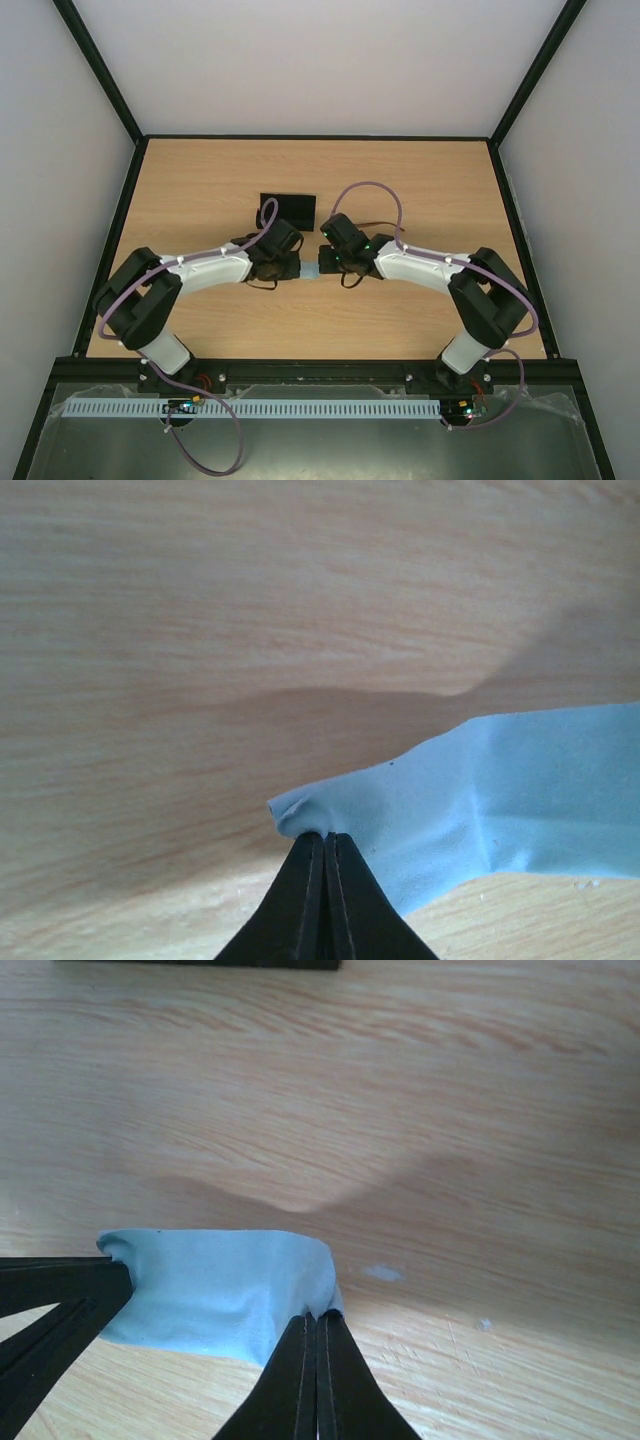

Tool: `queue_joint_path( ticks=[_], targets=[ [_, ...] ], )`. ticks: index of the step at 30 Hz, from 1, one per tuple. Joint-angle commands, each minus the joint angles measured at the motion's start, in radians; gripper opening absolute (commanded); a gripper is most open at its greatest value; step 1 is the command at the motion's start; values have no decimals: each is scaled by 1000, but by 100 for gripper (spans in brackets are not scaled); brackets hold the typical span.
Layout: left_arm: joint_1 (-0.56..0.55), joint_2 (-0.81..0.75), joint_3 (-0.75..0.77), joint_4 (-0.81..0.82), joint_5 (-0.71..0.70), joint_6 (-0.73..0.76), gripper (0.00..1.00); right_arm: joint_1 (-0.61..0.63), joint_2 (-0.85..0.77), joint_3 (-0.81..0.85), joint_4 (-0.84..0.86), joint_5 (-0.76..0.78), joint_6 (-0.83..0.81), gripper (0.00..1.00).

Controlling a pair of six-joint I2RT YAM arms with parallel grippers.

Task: Organize the sunglasses
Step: Pick up the glasses cleaning cloth from the center of the board, then place the glasses cleaning cloth in the sunglasses case.

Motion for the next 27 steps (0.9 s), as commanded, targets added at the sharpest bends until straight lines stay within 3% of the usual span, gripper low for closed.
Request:
queue_joint_path(
  ticks=[1, 27],
  targets=[
    [43, -28, 47, -38, -2, 41, 2, -12, 43, 70, -50, 19, -24, 1],
    [299, 108, 348, -128, 61, 192, 2, -153, 335, 578, -232, -53, -144, 1]
  ],
)
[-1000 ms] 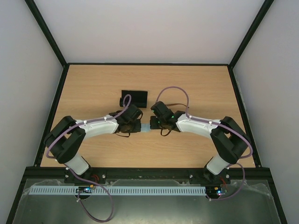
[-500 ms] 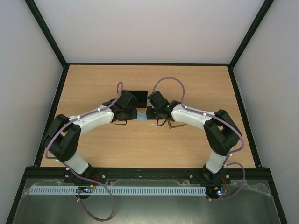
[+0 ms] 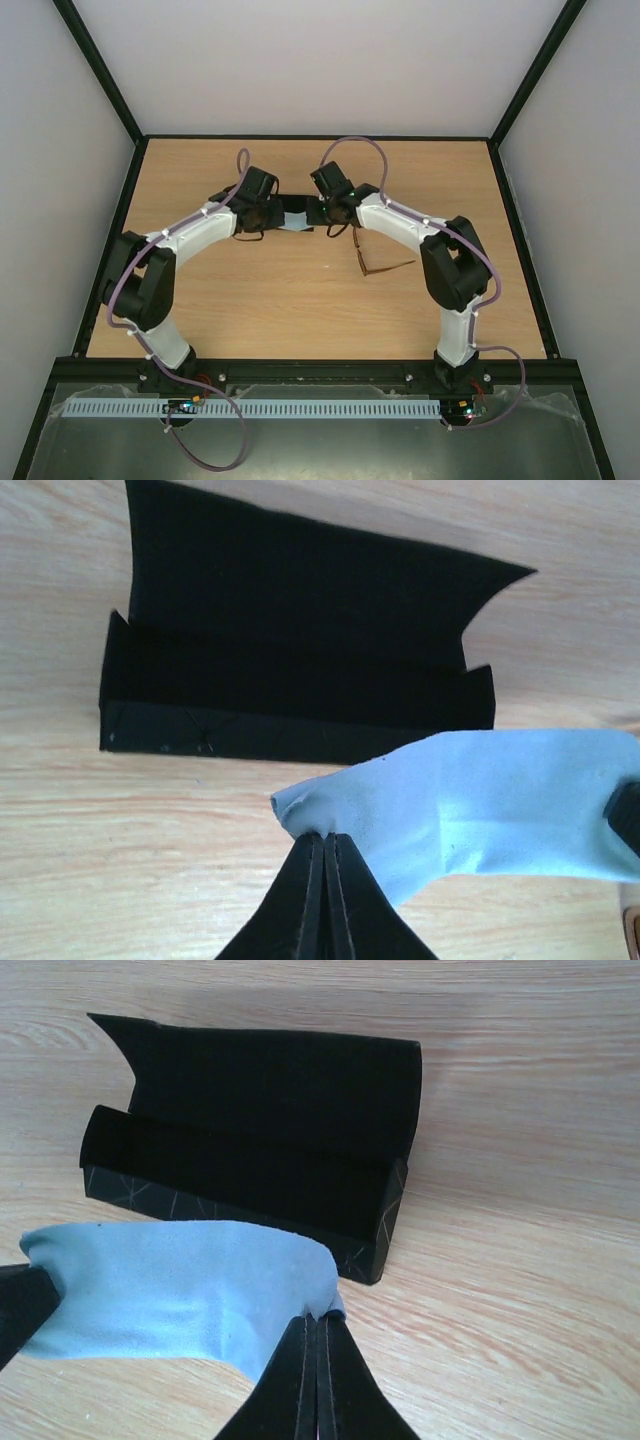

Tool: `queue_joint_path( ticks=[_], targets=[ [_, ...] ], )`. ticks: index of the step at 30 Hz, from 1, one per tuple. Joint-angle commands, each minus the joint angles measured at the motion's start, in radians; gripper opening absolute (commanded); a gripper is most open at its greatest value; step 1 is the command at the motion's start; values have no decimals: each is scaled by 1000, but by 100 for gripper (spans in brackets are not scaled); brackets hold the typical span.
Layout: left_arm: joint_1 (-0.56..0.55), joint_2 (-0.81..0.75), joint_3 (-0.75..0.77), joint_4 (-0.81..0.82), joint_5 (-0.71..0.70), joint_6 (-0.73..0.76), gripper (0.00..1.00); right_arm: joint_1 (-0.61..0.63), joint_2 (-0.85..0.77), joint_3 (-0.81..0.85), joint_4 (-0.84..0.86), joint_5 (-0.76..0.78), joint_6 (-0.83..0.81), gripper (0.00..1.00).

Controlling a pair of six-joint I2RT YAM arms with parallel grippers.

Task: Organize the sunglasses
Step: Place the glasses cleaning cloth in the sunglasses case.

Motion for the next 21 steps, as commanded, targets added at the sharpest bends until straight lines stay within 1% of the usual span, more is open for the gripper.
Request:
queue_joint_path(
  ticks=[1, 13, 21],
  targets=[
    [32, 39, 56, -37, 15, 36, 2, -14, 59, 87, -72, -16, -27, 1],
    [94, 136, 130, -29, 13, 53, 2, -44, 201, 291, -120, -48, -40, 1],
    [124, 203, 177, -17, 7, 56, 2, -66, 267, 351, -134, -73, -47, 1]
  ],
)
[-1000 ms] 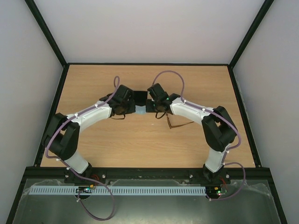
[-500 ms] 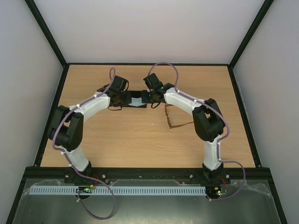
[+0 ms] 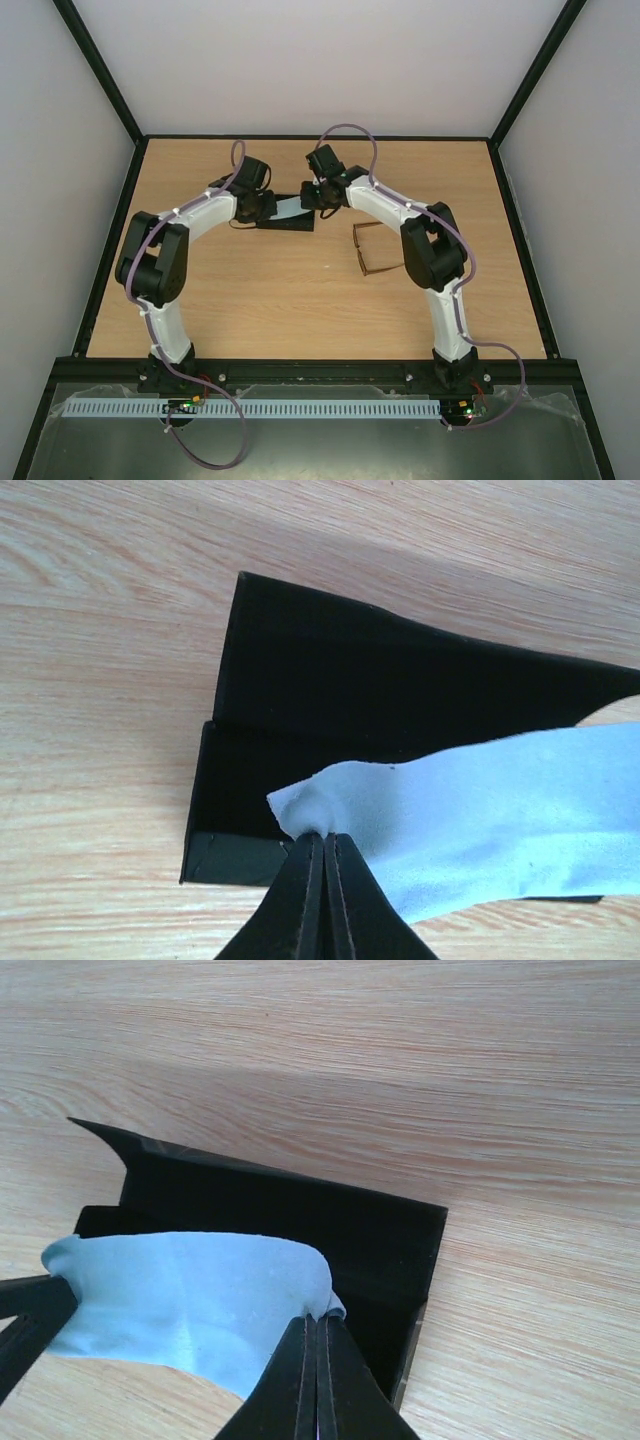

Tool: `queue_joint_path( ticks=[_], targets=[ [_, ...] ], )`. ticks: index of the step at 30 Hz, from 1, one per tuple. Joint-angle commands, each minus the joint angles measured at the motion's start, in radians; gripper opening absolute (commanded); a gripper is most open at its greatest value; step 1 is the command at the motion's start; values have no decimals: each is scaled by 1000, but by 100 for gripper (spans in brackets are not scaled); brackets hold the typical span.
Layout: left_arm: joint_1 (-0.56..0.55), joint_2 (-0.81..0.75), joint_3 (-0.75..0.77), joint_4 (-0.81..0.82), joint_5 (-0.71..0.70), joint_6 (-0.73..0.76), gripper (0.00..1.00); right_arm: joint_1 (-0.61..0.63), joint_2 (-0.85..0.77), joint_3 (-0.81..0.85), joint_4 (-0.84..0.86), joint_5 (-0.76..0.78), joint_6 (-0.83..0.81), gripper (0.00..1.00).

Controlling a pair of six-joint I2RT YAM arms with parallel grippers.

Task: Organize the sunglasses
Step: Place the glasses cleaning cloth in the sunglasses case.

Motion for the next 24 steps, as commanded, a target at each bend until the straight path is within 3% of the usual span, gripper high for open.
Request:
queue_joint_path(
  ticks=[1, 24],
  targets=[
    [18, 38, 56, -5, -1, 13, 2, -11, 40, 50, -47, -13, -16, 1],
    [47, 143, 117, 12, -10, 31, 2, -26, 148, 147, -69, -33, -20, 1]
  ],
)
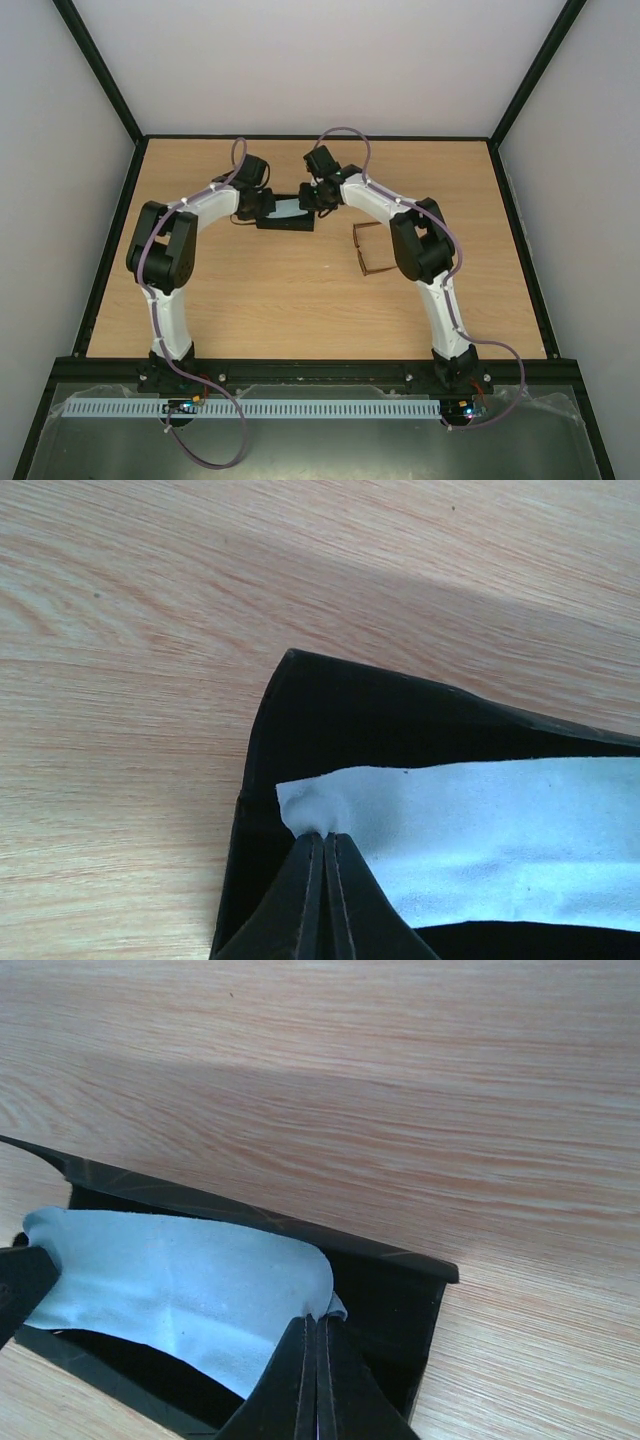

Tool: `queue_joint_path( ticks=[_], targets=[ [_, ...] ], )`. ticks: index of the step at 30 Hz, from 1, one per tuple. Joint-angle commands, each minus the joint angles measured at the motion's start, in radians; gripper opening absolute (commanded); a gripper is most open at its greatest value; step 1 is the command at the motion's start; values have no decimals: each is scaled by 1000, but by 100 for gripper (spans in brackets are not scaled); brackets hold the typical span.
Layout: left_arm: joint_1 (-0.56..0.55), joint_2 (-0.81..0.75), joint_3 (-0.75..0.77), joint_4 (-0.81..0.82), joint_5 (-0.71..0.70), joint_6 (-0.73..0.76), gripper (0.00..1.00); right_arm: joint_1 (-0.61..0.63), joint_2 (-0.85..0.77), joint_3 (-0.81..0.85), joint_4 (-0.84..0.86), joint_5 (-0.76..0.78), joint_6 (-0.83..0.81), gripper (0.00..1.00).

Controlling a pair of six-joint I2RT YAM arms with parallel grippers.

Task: Organize the sunglasses
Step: Place the glasses cleaning cloth in the sunglasses case.

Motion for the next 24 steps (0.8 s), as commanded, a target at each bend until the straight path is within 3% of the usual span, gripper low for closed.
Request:
queue_joint_path(
  ticks=[1, 24],
  targets=[
    [9, 26, 40, 5, -9, 15, 2, -7, 28, 39, -34, 1, -11, 1],
    [11, 34, 4, 16, -13, 23, 2, -10, 55, 26, -40, -2, -15, 1]
  ],
)
